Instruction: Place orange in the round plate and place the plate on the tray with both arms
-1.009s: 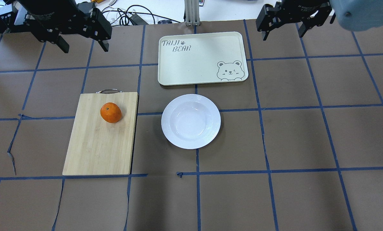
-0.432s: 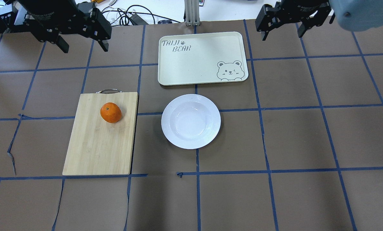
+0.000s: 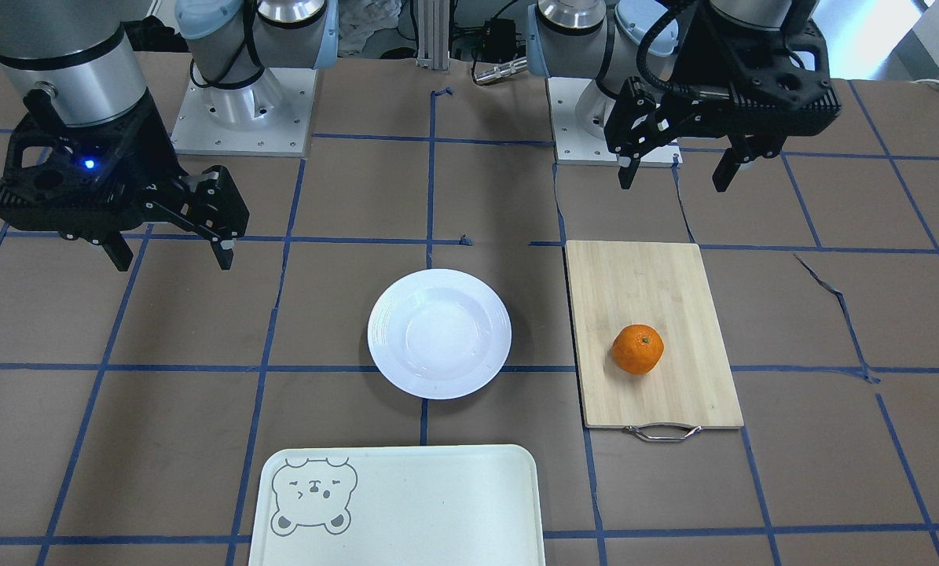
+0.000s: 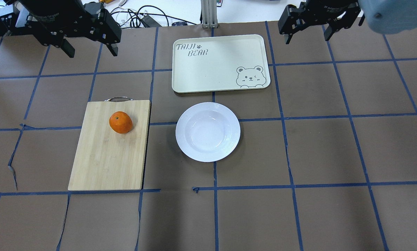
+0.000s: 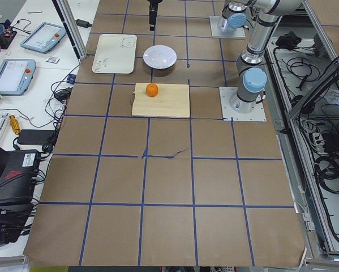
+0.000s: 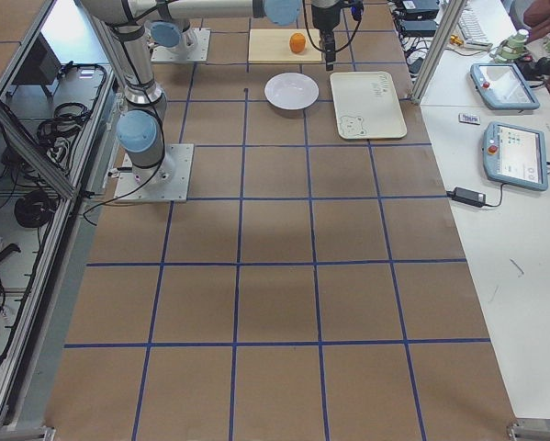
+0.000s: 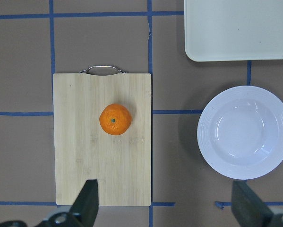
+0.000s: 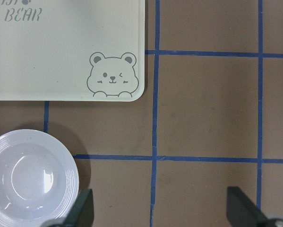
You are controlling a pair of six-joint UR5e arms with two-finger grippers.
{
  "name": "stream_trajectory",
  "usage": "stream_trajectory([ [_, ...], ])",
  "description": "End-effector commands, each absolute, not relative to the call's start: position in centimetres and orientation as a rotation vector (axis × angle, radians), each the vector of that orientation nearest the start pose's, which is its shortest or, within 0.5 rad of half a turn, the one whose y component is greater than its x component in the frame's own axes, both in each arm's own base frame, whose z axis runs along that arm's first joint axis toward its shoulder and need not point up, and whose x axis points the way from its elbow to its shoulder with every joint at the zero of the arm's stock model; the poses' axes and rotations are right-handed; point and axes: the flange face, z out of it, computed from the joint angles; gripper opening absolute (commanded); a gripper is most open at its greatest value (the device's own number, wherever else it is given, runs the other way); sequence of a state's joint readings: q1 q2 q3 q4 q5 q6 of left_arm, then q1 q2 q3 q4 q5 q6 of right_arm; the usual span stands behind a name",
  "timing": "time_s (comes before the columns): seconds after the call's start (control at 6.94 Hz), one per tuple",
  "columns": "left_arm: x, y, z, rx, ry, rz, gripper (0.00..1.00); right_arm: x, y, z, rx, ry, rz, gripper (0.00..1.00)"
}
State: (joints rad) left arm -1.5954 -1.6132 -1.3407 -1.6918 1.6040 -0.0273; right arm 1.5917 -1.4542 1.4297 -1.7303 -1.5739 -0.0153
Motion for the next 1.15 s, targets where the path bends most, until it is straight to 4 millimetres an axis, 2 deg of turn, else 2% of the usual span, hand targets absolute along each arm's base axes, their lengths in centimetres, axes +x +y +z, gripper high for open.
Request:
stream_trajectory([
  [0.0, -14.3, -50.7, 56.6, -0.002, 3.108, -0.099, 1.0, 14.5, -55.5, 51.5, -0.057, 3.13, -0.289, 1.0],
  [0.58, -14.2, -50.8, 56.4, -0.006, 3.106, -0.094, 1.0, 14.4, -55.4, 51.5, -0.055, 3.13, -0.291, 1.0],
  [0.86, -14.3, -51.7, 55.4, -0.001, 3.108, -0.07, 1.0, 14.3, -55.5, 51.5, -0.052, 3.13, -0.291, 1.0],
  [1.01, -14.2, -52.4, 54.0, -0.005, 3.103, -0.016, 1.0, 14.3, -55.5, 51.5, -0.052, 3.13, -0.291, 1.0],
])
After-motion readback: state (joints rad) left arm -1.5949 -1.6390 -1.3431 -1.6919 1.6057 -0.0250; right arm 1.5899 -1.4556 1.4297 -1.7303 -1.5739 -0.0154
